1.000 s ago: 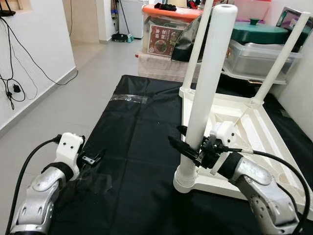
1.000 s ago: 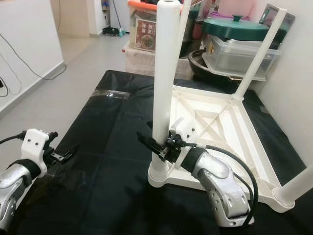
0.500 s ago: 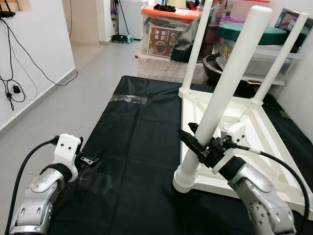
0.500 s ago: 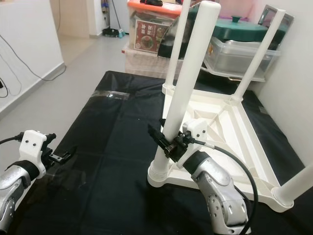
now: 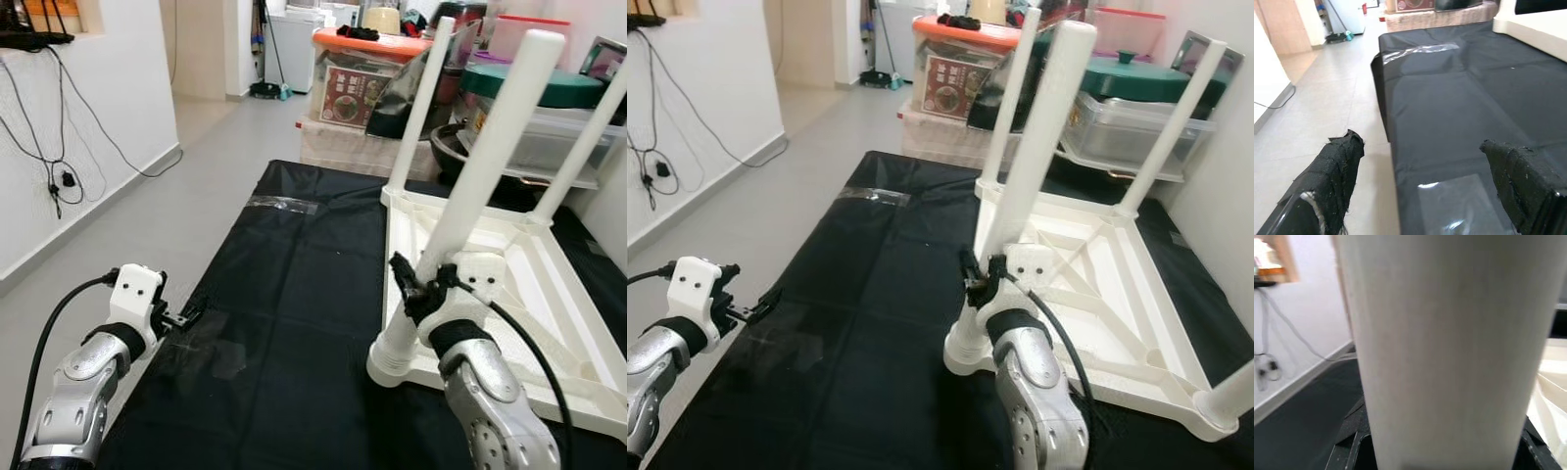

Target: Building children table

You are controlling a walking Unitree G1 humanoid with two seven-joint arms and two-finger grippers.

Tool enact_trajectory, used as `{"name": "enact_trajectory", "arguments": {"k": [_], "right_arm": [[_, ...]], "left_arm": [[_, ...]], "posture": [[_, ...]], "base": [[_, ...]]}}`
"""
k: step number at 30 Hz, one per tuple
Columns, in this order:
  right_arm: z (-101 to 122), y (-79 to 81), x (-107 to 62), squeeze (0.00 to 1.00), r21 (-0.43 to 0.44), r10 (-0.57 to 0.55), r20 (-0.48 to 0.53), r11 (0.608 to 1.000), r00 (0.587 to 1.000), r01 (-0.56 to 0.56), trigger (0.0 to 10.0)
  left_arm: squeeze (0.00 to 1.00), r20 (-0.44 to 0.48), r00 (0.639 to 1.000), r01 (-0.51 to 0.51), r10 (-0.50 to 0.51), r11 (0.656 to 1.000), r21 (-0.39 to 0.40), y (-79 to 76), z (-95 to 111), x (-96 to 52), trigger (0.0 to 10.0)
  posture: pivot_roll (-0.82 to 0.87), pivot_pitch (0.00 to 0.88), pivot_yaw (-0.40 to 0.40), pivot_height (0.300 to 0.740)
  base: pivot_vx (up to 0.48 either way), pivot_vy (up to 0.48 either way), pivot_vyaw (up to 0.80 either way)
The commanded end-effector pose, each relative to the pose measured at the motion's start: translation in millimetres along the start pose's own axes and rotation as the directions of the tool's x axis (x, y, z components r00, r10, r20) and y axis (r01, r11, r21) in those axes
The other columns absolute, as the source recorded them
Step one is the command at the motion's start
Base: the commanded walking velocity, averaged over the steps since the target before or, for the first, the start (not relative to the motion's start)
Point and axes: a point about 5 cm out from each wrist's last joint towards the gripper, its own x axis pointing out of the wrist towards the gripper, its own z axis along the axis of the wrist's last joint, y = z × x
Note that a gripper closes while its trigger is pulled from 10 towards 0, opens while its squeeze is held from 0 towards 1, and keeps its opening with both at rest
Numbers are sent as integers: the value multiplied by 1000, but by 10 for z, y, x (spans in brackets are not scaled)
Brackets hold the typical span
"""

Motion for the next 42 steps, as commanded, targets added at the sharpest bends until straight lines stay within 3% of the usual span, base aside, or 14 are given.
{"name": "enact_trajectory", "arguments": {"k": [1, 7, 15, 17, 18, 21, 30, 31, 40, 41, 42], "right_arm": [[-302, -317, -57, 0, 1, -212, -169, 977, 963, 215, 0], [-254, -353, -143, 0, 72, -334, -118, 936, 935, 344, 0], [-216, -448, -138, 0, 58, -405, -87, 910, 910, 410, 0], [-283, -579, -138, 0, 19, -506, -116, 859, 855, 511, 0], [-283, -579, -138, 0, 19, -506, -116, 859, 855, 511, 0], [-338, -663, -139, 0, -1, -576, -142, 813, 805, 582, 0], [-340, -578, -89, 0, 22, -530, -153, 842, 834, 539, 0], [-323, -555, -81, 0, 23, -519, -151, 849, 841, 528, 10000], [-273, -511, -64, 0, 32, -496, -151, 862, 855, 505, 10000], [-252, -508, -68, 502, 37, -496, -141, 862, 857, 505, 10000], [-252, -508, -68, 502, 37, -496, -141, 862, 857, 505, 10000]], "left_arm": [[0, -26, 1000, -4, 4, 1000, 5, 16, -27, 20, 10000], [0, -30, 999, -12, 13, 1000, 13, 37, -32, 29, 10000], [0, -33, 999, -12, 13, 1000, 22, 48, -31, 57, 10000], [0, -35, 999, -20, 20, 999, 26, 59, -24, 81, 10000], [0, -35, 999, -20, 20, 999, 26, 59, -24, 81, 10000], [0, -37, 999, -26, 27, 999, 31, 69, -28, 88, 10000], [0, -42, 999, -24, 25, 999, 36, 52, -40, 98, 10000], [0, -42, 999, -22, 24, 999, 36, 48, -40, 103, 10000], [0, -48, 999, -13, 14, 999, 39, 30, -49, 117, 10000], [0, -48, 999, -11, 13, 999, 39, 27, -50, 117, 10000], [0, -48, 999, -11, 13, 999, 39, 27, -50, 117, 10000]], "posture": [[120, 0, -66, 740], [119, 0, -58, 740], [115, 0, -47, 740], [118, 0, -48, 740], [118, 0, -48, 740], [125, 0, -51, 740], [125, 0, -51, 740], [123, 0, -50, 740], [118, 0, -47, 740], [116, 0, -46, 740], [116, 0, -46, 740]], "base": [[0, 0, 0], [0, 0, 0], [0, 0, 0], [0, 0, 0], [0, 0, 0], [0, 0, 0], [0, 0, 0], [0, 0, 0], [0, 0, 0], [0, 0, 0], [0, 0, 0]]}}
